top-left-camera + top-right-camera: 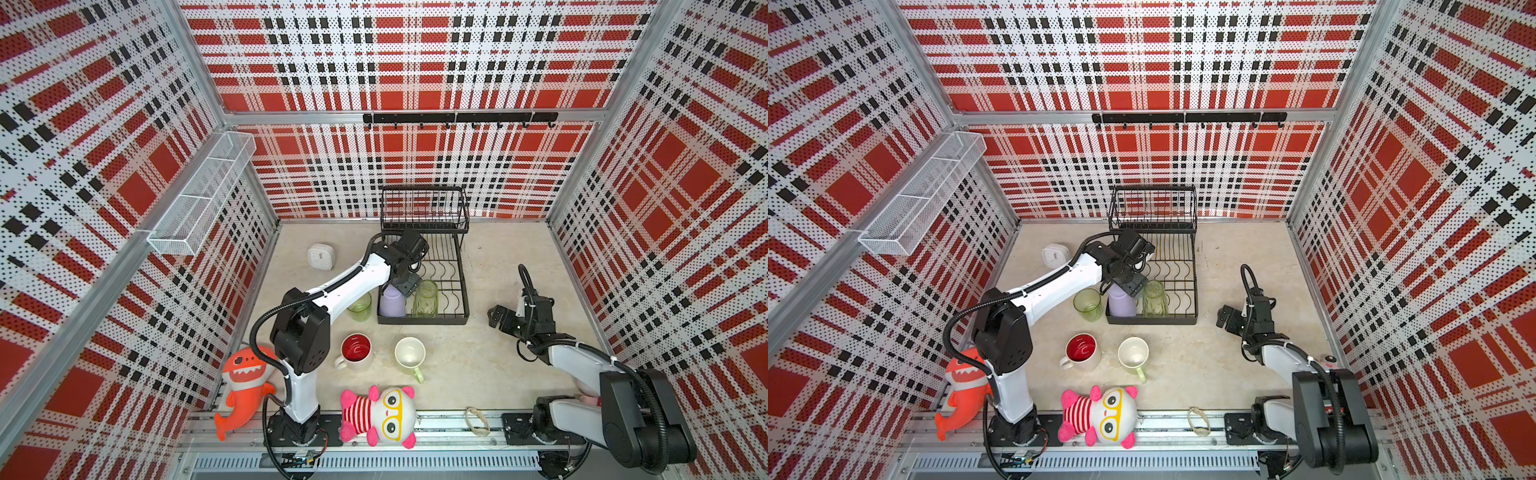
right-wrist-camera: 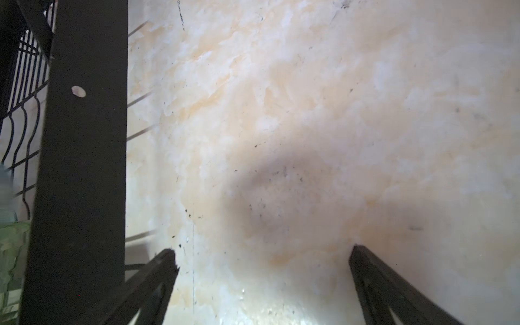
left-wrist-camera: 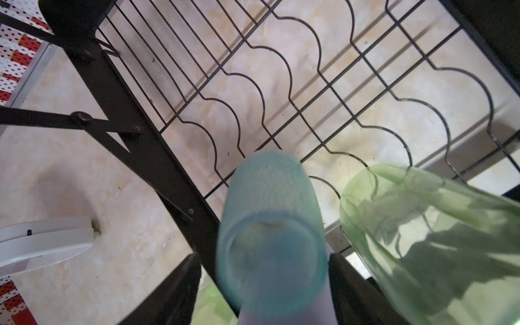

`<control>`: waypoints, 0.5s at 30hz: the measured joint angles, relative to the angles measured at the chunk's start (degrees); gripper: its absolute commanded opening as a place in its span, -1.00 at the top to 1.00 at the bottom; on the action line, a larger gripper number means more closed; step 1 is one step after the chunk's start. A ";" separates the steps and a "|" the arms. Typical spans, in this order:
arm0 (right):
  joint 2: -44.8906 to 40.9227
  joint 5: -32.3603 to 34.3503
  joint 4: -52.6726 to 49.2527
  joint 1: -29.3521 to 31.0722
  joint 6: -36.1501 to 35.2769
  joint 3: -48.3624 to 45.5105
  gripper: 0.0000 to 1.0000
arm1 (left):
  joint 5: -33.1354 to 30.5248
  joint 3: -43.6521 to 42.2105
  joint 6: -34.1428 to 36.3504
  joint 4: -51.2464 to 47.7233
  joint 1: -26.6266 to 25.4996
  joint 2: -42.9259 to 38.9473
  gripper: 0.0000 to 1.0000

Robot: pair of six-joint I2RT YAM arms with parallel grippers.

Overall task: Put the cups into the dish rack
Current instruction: 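Lower the teal tumbler into the rack and open the left gripper, then lift the left gripper away while the right gripper moves to the rack's edge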

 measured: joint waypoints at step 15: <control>0.79 -0.22 1.09 0.00 0.11 0.00 -1.00 | -0.87 2.25 -0.11 -0.68 2.51 0.81 -0.56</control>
